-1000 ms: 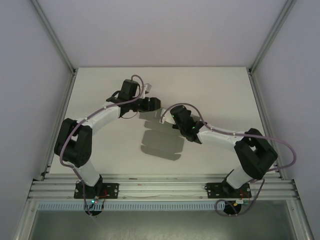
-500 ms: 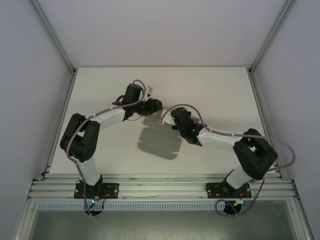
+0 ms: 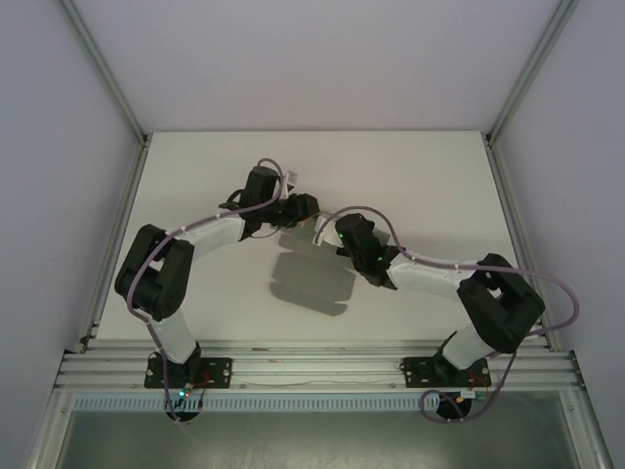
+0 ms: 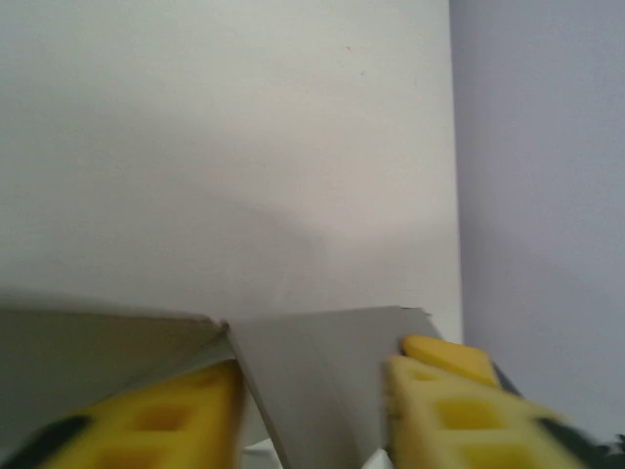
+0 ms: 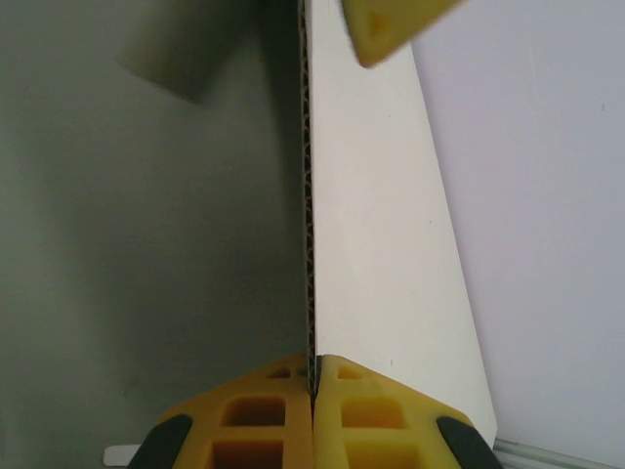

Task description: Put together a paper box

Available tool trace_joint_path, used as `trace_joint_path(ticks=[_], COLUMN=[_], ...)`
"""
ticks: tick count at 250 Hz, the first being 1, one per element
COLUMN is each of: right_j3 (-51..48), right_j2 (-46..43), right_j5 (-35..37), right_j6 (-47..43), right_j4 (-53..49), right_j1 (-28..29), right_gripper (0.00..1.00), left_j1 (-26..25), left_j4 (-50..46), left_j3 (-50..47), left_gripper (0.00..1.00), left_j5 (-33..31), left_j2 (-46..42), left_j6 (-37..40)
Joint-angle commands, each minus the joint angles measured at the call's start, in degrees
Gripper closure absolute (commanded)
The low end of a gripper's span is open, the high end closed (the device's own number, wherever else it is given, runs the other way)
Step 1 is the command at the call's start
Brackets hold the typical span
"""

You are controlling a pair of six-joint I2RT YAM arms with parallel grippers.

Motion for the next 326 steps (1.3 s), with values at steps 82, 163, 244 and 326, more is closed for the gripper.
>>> trace_joint_path(ticks=[82,163,244,326], right_j3=[-4.4,-4.0,-3.6,-3.5], right_j2=[-8.1,-11.0,-10.8,-10.9], right_j5=[-5.8,-12.4,-14.9,-16.9], right_j6=[5.8,8.8,10.9,12.6], right_j4=[-1.6,-3.3,-3.9,-2.2], right_j1=[-2.0,-4.4,-5.1,-5.1], right_gripper=[1.00,1.00,1.00,1.00], left_j1=[9.1,10.5,10.4,7.5], left_j4=[-15.9,-7.7,10.4,20.0], left_j3=[-16.3,-17.8,-23.8,-25.0], left_gripper=[0.00,0.08,0.11,0.22], left_j5=[-23.2,-21.3,-5.6,6.1], left_j2=[-20.2,-10.9,-11.6,-8.7], left_j6=[17.9,21.5,21.1,19.5])
